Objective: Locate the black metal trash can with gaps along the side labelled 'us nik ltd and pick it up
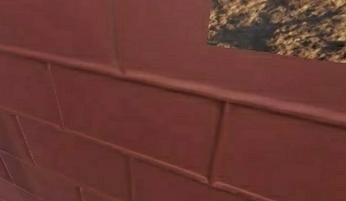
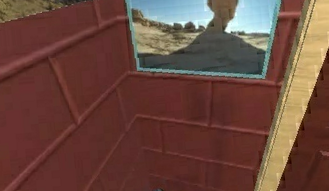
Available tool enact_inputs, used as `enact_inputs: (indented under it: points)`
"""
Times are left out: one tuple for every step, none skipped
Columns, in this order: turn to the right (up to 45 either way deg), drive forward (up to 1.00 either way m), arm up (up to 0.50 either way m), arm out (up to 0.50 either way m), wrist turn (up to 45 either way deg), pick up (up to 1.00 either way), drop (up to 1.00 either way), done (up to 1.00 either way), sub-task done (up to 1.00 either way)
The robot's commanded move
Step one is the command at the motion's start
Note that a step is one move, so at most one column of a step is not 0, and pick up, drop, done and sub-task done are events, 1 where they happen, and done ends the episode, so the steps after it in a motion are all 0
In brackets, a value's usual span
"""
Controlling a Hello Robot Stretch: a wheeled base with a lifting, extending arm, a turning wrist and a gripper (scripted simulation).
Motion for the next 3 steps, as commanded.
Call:
enact_inputs:
  points:
    - [0.0, 0.0, -0.3, 0.0, 0.0, 0.0, 0.0, 0.0, 0.0]
    - [0.0, 0.0, 0.0, 0.0, 0.0, 1.0, 0.0, 0.0, 0.0]
    - [0.0, 0.0, 0.1, 0.0, 0.0, 0.0, 0.0, 0.0, 0.0]
